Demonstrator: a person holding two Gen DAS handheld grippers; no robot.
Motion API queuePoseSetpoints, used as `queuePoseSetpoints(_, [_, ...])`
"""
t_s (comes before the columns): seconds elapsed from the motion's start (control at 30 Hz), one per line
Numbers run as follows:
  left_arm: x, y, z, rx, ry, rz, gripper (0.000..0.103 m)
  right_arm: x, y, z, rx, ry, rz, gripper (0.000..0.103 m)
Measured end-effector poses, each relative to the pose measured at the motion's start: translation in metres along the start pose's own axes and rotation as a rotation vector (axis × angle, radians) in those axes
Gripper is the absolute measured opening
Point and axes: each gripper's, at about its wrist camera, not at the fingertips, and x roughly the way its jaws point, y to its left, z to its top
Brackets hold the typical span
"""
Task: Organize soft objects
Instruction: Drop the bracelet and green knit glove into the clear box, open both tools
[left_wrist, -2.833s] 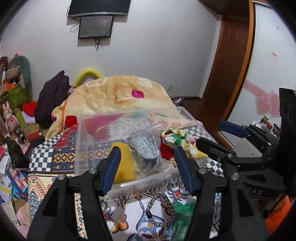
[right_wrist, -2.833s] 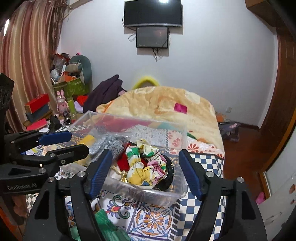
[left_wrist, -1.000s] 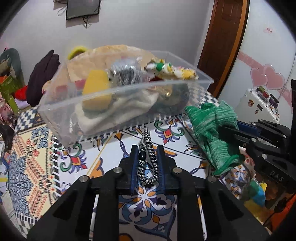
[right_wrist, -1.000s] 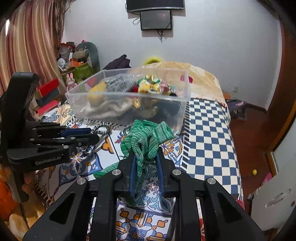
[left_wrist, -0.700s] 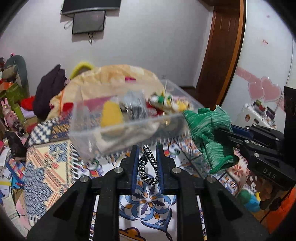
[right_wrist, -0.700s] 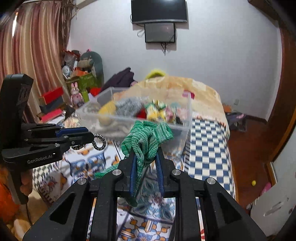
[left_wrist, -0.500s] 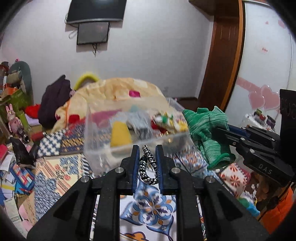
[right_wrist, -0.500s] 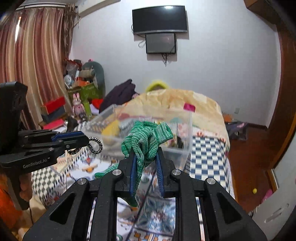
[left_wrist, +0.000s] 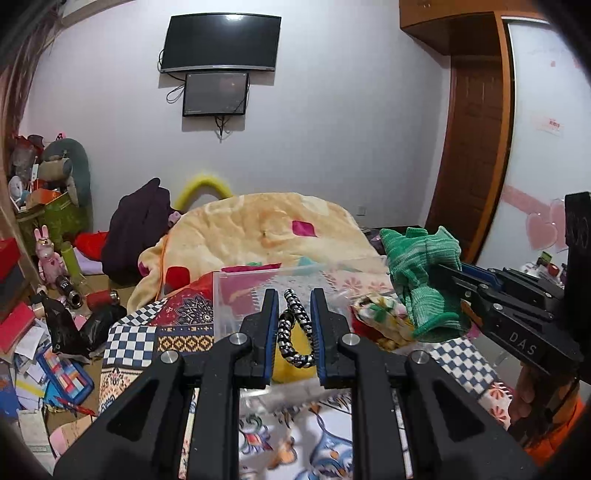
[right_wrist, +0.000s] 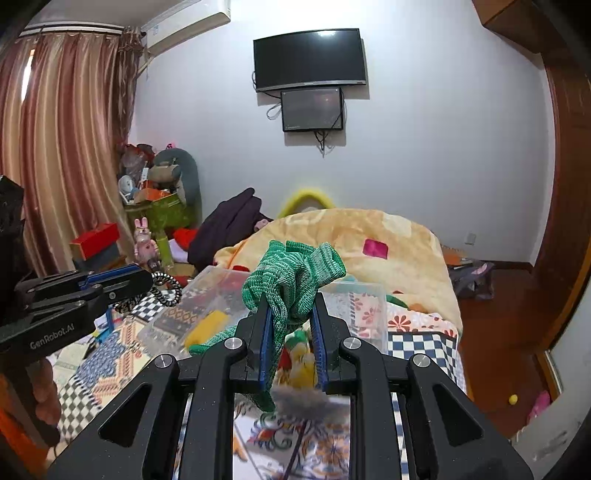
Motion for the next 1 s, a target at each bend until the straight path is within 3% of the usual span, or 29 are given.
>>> queuePoseSetpoints(0.3, [0.041, 0.008, -0.014, -0.01, 0.069, 0.066, 0.017, 0.039, 0.008, -0.019, -0.031, 0.107, -0.007, 0.018])
queuePoseSetpoints(0.5, [0.058, 0.012, -0.03, -0.014, 0.137, 0.082, 0.018, 0.048, 0.003, -0.03, -0.034, 0.164, -0.035, 0.027])
queuePoseSetpoints(0.73, [0.047, 0.01, -0.038, -0.02, 0.149, 0.061, 0.047, 0.035, -0.01, -0.026, -0.01, 0.162, -0.046, 0.055])
queuePoseSetpoints(0.83, [0.036, 0.007, -0.037, -0.02, 0.133, 0.04, 0.052, 0.027, -0.012, -0.022, -0.007, 0.144, -0.044, 0.062])
queuePoseSetpoints(1.0, [0.01, 0.001, -0.024, -0.013, 0.077, 0.016, 0.054, 0.003, -0.011, -0.007, -0.002, 0.08, -0.03, 0.063])
